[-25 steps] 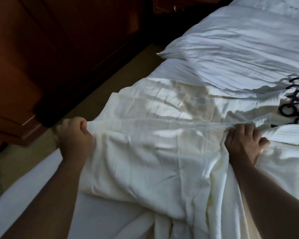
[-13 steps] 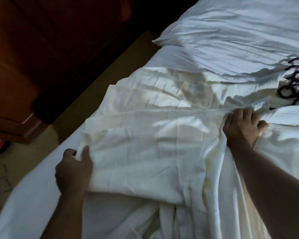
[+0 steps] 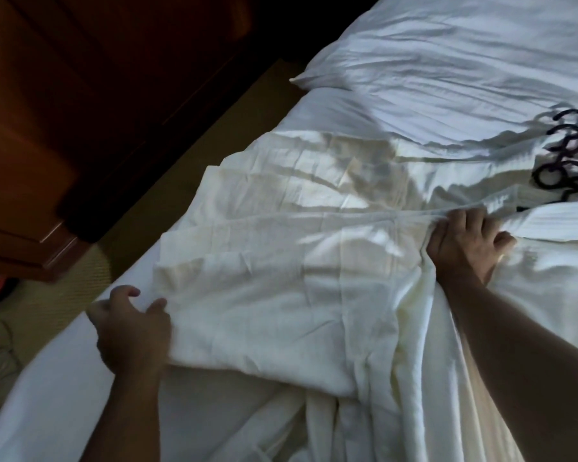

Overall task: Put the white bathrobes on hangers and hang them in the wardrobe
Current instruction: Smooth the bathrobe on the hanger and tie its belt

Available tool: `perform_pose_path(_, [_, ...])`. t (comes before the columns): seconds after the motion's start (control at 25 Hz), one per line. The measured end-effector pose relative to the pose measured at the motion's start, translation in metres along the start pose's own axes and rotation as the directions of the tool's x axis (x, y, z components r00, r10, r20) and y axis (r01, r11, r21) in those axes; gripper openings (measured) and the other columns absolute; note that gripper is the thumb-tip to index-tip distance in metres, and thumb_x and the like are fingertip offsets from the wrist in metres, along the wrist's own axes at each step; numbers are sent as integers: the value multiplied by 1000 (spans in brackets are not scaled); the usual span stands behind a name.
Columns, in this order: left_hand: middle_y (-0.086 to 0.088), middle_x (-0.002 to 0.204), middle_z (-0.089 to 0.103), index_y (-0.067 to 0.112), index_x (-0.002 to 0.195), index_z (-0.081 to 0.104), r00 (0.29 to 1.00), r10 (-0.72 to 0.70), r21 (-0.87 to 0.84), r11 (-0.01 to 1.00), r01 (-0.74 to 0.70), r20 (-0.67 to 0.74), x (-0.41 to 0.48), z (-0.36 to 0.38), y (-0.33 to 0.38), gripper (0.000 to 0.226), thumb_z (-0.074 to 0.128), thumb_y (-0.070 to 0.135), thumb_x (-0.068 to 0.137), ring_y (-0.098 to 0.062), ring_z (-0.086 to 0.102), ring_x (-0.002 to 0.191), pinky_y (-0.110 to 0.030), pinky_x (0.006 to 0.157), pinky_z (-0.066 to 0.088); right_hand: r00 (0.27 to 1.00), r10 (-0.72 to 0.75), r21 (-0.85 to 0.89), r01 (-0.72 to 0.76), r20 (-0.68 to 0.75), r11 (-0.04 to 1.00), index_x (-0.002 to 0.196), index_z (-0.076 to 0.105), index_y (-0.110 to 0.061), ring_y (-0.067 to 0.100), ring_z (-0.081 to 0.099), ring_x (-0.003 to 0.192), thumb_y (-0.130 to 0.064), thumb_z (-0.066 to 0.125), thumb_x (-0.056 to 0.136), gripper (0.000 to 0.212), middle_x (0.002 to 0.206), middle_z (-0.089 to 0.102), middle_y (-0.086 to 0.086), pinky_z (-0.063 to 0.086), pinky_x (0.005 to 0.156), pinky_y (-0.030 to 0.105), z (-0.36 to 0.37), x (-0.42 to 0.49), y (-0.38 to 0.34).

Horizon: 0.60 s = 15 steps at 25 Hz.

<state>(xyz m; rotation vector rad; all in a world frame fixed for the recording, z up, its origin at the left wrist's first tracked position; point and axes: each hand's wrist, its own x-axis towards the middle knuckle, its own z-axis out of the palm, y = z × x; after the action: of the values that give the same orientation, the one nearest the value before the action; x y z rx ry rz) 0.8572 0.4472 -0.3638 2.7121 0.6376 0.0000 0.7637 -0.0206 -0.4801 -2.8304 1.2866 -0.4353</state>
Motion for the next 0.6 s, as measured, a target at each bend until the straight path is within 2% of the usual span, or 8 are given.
perform_pose_path(0.08, [-20, 137, 43, 17, 115, 61, 987, 125, 31, 992, -123, -99, 0, -1, 24, 32, 73, 10, 86, -44, 49, 116, -58, 92, 46, 1000, -10, -10, 9, -22, 1000, 101, 52, -5, 40, 44, 104, -28, 46, 99, 24, 111, 50, 23, 34, 94, 58, 1, 0, 0])
perform_pose_path(0.16, [-20, 133, 48, 16, 116, 63, 923, 369, 27, 929, -368, -113, -30, 9, 55, 30, 64, 20, 86, -42, 47, 119, -54, 91, 43, 1000, -14, 4, 14, -15, 1000, 101, 52, -4, 41, 44, 104, -29, 46, 99, 25, 111, 49, 23, 34, 94, 58, 1, 0, -1])
perform_pose_path(0.24, [-16, 151, 37, 25, 141, 47, 843, 509, 35, 852, -522, 173, -76, 35, 73, 59, 52, 54, 90, -39, 37, 138, -56, 100, 39, 1000, -10, -11, 10, -12, 1000, 102, 53, -5, 40, 44, 104, -30, 44, 99, 27, 111, 49, 23, 34, 94, 58, 1, 0, -1])
perform_pose_path(0.28, [-11, 166, 12, 33, 156, 24, 812, 459, 55, 858, -510, 361, -95, 51, 76, 81, 42, 73, 87, -35, 16, 152, -58, 112, 28, 1000, -8, -27, 7, -18, 1000, 102, 53, -5, 40, 44, 104, -31, 42, 99, 28, 111, 50, 22, 34, 93, 57, 1, 0, -2])
perform_pose_path(0.32, [-5, 169, -18, 39, 160, -4, 784, 384, 99, 868, -487, 488, -107, 69, 72, 98, 31, 86, 81, -31, -9, 156, -59, 119, 13, 1000, -8, -37, 8, -20, 999, 102, 53, -5, 40, 45, 103, -32, 41, 99, 29, 111, 50, 22, 34, 93, 56, 0, 0, -2])
perform_pose_path(0.4, [0, 155, -49, 43, 150, -35, 754, 307, 138, 876, -463, 581, -110, 96, 67, 106, 21, 93, 74, -28, -37, 148, -58, 122, -8, 1000, -19, -26, 18, -11, 1000, 101, 53, -6, 40, 45, 103, -33, 38, 99, 31, 111, 50, 22, 34, 92, 56, -1, 0, -3])
perform_pose_path(0.48, [1, 148, -57, 44, 144, -41, 734, 268, 142, 884, -445, 624, -100, 106, 68, 105, 27, 91, 80, -27, -47, 142, -58, 119, -17, 1000, -23, -16, 23, -4, 1000, 102, 53, -5, 40, 46, 104, -33, 37, 98, 33, 112, 51, 22, 34, 92, 56, -4, 4, -6])
perform_pose_path(0.6, [0, 147, -57, 44, 145, -40, 729, 247, 152, 888, -434, 638, -93, 116, 65, 104, 33, 86, 83, -28, -48, 141, -57, 117, -20, 1000, -9, -52, 9, -3, 999, 104, 54, -6, 40, 47, 105, -32, 37, 97, 32, 114, 53, 21, 33, 93, 56, -4, 2, -7])
